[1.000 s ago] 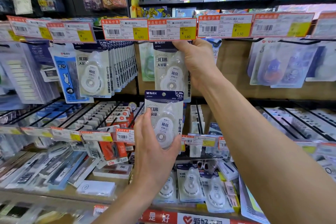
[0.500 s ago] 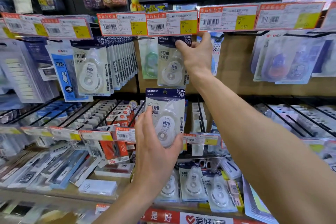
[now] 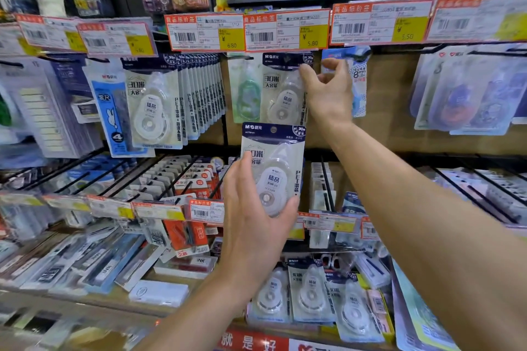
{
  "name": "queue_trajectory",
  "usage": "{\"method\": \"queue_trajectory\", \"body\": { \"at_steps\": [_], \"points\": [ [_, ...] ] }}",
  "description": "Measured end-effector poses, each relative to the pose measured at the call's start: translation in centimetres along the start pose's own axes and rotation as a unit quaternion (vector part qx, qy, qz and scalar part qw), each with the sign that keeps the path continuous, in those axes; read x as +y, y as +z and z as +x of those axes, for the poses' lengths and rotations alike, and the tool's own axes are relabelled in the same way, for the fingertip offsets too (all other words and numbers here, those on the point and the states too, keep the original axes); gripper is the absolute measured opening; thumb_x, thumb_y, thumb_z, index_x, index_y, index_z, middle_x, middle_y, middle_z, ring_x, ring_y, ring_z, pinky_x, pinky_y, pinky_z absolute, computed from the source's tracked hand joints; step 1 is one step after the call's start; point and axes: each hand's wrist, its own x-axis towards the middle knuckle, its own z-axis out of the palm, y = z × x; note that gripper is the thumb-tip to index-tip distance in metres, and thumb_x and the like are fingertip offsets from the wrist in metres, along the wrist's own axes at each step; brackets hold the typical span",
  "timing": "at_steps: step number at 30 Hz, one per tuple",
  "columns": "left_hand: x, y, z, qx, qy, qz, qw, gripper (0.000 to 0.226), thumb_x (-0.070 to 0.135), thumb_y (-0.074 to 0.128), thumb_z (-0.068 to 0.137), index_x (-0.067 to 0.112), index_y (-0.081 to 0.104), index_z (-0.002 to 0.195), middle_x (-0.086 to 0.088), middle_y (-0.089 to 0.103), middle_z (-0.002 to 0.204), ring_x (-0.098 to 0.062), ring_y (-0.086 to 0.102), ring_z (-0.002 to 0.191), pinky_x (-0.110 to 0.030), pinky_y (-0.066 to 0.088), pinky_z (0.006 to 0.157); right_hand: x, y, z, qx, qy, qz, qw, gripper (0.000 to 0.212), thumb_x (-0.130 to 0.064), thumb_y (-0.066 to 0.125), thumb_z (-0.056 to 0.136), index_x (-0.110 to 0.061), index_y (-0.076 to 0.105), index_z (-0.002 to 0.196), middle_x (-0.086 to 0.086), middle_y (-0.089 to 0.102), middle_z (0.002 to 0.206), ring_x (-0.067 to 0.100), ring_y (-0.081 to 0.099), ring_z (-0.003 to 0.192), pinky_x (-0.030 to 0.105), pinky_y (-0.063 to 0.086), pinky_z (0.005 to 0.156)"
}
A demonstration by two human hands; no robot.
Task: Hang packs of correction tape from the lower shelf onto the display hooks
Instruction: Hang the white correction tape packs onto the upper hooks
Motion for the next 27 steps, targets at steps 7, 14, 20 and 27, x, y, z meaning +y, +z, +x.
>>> {"method": "queue_trajectory", "body": {
  "at_steps": [7, 14, 20, 27],
  "points": [
    [1.2, 0.7, 1.4, 0.013, 0.026, 0.003, 1.000, 0.095, 0.040, 0.076, 0.085, 0.026, 0.014, 0.156, 0.011, 0.024, 0.148, -0.004, 0.032, 0.137, -0.033, 0.039, 0.113, 0.7, -3.7, -7.6, -0.160, 0.066, 0.138, 0.975, 0.038, -0.047, 0.063, 0.098, -0.010, 0.072, 0.099, 0.014, 0.077, 0.099, 0.018, 0.074, 0.090, 0.044, 0.057, 0.092],
    [2.0, 1.8, 1.3, 0.014, 0.028, -0.011, 0.999, 0.100, 0.040, 0.080, 0.081, 0.029, 0.013, 0.155, 0.008, 0.025, 0.149, -0.002, 0.030, 0.136, -0.028, 0.042, 0.109, 0.1, -5.1, -9.2, -0.210, 0.069, 0.207, 0.953, 0.006, -0.009, 0.073, 0.091, -0.010, 0.072, 0.097, 0.009, 0.078, 0.092, 0.023, 0.075, 0.084, 0.038, 0.062, 0.080],
    [1.3, 1.9, 1.0, -0.025, 0.006, -0.011, 1.000, 0.105, 0.059, 0.069, 0.081, 0.034, 0.001, 0.157, 0.009, 0.017, 0.160, -0.007, 0.017, 0.149, -0.040, 0.034, 0.118, -1.2, -5.1, -7.4, -0.171, 0.048, 0.210, 0.961, 0.007, -0.011, 0.074, 0.091, -0.016, 0.071, 0.087, 0.002, 0.076, 0.080, 0.019, 0.073, 0.079, 0.039, 0.061, 0.079],
    [-0.6, 1.4, 0.6, -0.097, -0.024, 0.105, 0.989, 0.082, 0.062, 0.052, 0.092, 0.023, 0.018, 0.156, 0.007, 0.036, 0.151, -0.010, 0.028, 0.139, -0.032, 0.031, 0.115, -3.9, -4.7, -5.4, -0.182, -0.003, 0.234, 0.955, 0.008, -0.005, 0.071, 0.092, -0.011, 0.072, 0.097, 0.007, 0.079, 0.095, 0.027, 0.076, 0.092, 0.048, 0.062, 0.089]
  ]
}}
